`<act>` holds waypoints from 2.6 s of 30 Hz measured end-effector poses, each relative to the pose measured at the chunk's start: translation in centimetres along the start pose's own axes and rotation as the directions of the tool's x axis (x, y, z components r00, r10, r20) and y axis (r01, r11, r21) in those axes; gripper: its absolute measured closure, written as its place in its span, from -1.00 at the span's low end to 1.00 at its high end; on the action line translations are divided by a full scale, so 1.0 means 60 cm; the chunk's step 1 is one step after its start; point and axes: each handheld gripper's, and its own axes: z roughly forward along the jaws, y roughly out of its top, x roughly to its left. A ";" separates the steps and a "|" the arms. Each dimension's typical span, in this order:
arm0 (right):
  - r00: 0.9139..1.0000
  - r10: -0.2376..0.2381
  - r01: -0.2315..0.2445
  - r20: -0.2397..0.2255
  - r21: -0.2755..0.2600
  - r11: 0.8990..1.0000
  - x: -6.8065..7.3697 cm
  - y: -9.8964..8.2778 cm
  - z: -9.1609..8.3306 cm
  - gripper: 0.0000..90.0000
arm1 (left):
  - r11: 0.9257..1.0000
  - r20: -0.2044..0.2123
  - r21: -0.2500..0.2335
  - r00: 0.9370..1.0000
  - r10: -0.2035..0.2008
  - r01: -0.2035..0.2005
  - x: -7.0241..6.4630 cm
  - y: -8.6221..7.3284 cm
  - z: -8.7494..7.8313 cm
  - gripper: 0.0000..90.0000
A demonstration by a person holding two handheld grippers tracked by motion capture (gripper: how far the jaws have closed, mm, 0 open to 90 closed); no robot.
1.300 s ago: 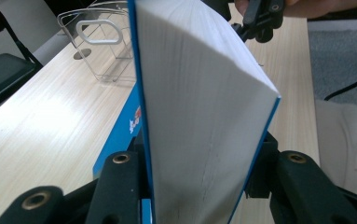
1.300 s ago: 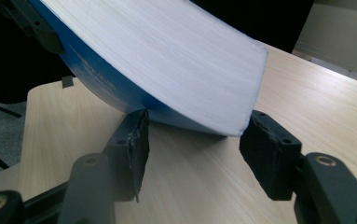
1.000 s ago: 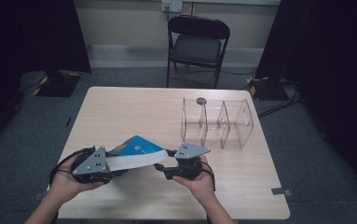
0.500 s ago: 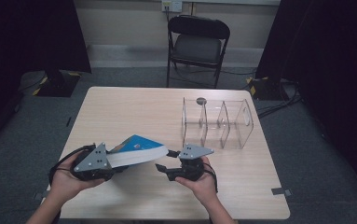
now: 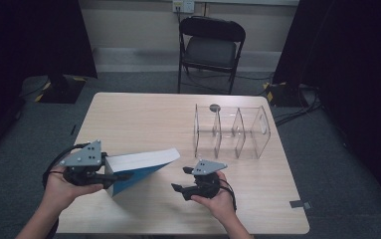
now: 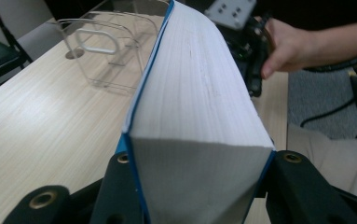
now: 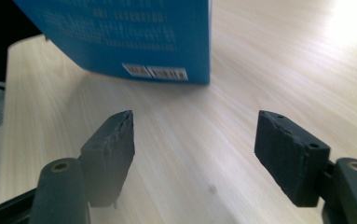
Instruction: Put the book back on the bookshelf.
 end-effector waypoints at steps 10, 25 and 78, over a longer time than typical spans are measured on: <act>0.999 -0.021 0.016 0.033 0.153 0.988 -0.001 -0.029 0.015 -0.53 | 0.996 -0.016 -0.045 0.997 -0.075 0.074 0.028 -0.016 -0.022 0.35; 0.996 -0.044 0.022 0.076 0.265 0.964 -0.006 -0.048 0.025 -0.60 | 0.985 -0.068 -0.048 0.983 -0.171 0.168 0.064 -0.040 -0.058 0.34; 0.995 -0.048 0.026 0.092 0.233 0.972 -0.006 -0.055 0.028 -0.64 | 0.941 -0.402 0.065 0.872 -0.280 0.332 0.049 -0.054 -0.043 -0.14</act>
